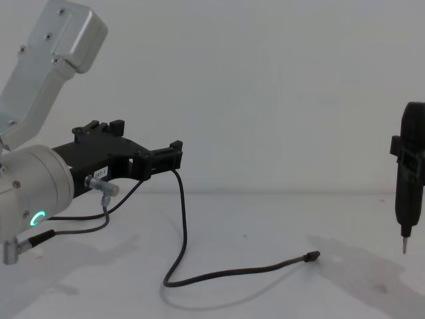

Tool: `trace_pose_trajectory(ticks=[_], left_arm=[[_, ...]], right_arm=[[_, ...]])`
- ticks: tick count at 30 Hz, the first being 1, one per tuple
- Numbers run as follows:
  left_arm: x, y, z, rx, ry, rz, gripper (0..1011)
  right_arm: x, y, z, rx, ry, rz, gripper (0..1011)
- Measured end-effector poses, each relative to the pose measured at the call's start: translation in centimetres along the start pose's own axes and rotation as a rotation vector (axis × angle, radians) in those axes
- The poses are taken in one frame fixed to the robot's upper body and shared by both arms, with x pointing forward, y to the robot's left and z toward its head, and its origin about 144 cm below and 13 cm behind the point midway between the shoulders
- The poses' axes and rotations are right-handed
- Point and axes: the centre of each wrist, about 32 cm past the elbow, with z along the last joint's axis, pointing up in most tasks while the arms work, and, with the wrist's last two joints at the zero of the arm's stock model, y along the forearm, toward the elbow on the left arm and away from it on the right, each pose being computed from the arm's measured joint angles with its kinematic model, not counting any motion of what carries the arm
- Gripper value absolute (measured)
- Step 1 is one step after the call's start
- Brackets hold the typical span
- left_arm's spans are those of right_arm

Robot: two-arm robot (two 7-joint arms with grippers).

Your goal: Pick up the data cable with the one hand.

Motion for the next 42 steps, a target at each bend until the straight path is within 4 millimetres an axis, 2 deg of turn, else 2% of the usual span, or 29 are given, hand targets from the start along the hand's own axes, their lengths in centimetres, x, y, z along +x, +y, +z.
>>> trace_pose_trajectory(ticks=[42], left_arm=[[0.0, 0.0, 0.0, 0.0, -0.001, -0.001, 1000]], right_arm=[[0.0, 0.0, 0.0, 0.0, 0.0, 0.0, 268]])
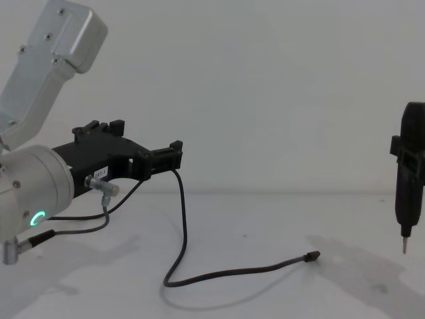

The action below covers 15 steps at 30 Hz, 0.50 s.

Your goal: Pick up the data cable with the one hand.

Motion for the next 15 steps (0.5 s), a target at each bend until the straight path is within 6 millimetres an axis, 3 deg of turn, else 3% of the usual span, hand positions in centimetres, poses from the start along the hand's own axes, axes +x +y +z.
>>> trace_pose_trajectory(ticks=[15], left_arm=[[0.25, 0.76, 0.57, 0.001, -0.064, -0.119, 1001]], right_arm=[[0.0, 0.0, 0.0, 0.0, 0.0, 0.0, 268]])
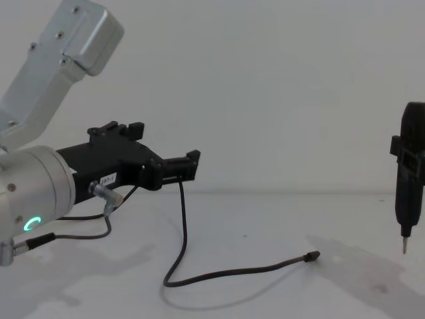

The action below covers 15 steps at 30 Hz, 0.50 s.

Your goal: Pick up the data cable with the one hand.

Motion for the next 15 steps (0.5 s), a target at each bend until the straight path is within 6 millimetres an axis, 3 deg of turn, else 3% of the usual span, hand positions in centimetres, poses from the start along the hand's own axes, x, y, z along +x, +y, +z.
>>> trace_pose_trajectory(ticks=[15], left_arm=[[1.4, 1.3, 1.7, 0.033, -0.116, -0.235, 1000]], right_arm=[[0.0, 0.0, 0.0, 0.0, 0.0, 0.0, 268]])
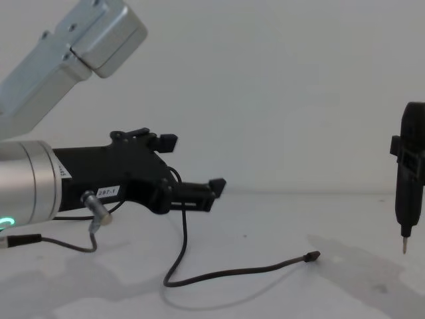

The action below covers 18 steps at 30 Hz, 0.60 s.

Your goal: Pick up the data cable with the one hand.

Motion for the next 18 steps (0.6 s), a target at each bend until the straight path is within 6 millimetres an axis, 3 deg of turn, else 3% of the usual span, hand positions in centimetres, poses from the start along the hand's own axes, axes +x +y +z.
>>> trace_pose_trajectory(ticks=[18], left_arm=[[1.2, 0.7, 4.3, 0.176, -0.086, -0.317, 1001]], right_arm=[[0.0, 0.0, 0.0, 0.0, 0.0, 0.0, 268]])
